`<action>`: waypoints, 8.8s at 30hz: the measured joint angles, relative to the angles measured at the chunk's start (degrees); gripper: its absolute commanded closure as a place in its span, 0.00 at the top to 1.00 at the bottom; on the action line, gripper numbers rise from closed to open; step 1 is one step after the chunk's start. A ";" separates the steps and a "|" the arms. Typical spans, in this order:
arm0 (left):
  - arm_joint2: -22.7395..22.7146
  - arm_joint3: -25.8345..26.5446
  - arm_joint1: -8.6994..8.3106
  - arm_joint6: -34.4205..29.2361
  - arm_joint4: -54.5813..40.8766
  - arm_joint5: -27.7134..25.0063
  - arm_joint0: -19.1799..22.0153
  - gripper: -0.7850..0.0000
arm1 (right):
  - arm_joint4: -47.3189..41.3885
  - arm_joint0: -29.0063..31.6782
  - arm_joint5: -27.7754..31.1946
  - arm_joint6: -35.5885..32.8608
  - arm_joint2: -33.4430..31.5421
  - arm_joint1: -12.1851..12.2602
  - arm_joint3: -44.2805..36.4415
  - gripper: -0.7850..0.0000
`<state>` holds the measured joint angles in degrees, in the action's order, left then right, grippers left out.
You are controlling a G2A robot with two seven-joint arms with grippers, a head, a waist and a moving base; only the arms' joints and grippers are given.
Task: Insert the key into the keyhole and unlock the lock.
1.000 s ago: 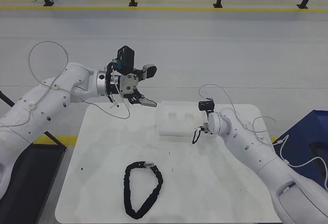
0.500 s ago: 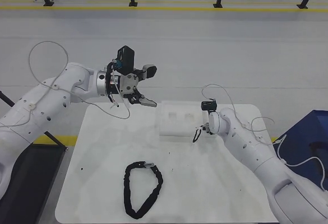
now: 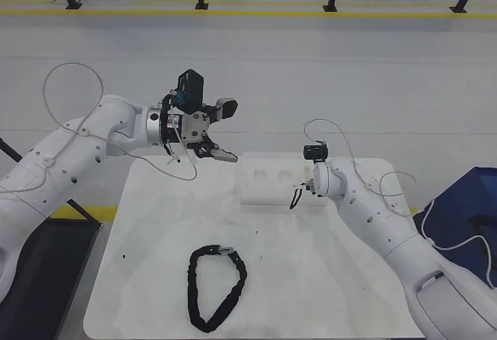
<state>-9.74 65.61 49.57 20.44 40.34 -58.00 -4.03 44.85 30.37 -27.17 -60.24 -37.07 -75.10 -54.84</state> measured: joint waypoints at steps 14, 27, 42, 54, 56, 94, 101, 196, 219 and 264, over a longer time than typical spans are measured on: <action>0.00 0.00 0.00 0.00 0.00 0.00 0.00 1.00 | 10.16 13.23 2.66 -4.18 -12.31 6.65 -31.54 0.00; 0.00 0.00 0.00 0.00 0.00 0.00 0.00 1.00 | -11.78 29.42 27.28 2.53 -31.09 10.22 -48.29 0.00; 0.00 0.00 0.00 0.00 0.00 0.00 0.00 1.00 | -40.66 36.80 49.72 9.54 -43.76 11.54 -40.82 0.00; -0.18 0.12 -0.02 -0.27 0.03 0.40 -0.24 1.00 | -40.43 36.93 49.88 9.89 -43.96 11.57 -40.78 0.00; -0.87 0.62 -0.17 -1.16 0.21 2.06 -1.14 1.00 | -40.43 36.93 49.88 9.89 -43.96 11.57 -40.77 0.00; 0.00 -6.66 4.68 -17.24 14.40 0.00 -18.72 1.00 | -40.43 36.93 49.88 9.89 -43.97 11.57 -40.77 0.00; -0.26 -6.56 4.67 -17.10 14.28 0.48 -18.99 1.00 | -40.43 36.93 49.88 9.89 -43.97 11.57 -40.77 0.00; -25.61 17.58 -4.81 23.95 49.69 17.10 -40.94 0.00 | -37.67 38.34 34.10 1.66 -43.21 12.57 -50.75 0.00; -27.49 24.68 -3.06 14.78 43.35 26.24 -44.39 0.00 | -34.64 41.66 26.51 0.25 -41.77 13.29 -62.34 0.00; -24.61 11.69 5.00 30.27 57.38 29.87 -41.48 0.00 | -13.46 43.95 21.08 -1.63 -35.28 15.28 -76.34 0.00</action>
<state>-34.35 77.29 54.57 50.71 97.72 -28.13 -45.51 31.39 74.32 -6.09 -61.87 -72.35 -59.83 -131.18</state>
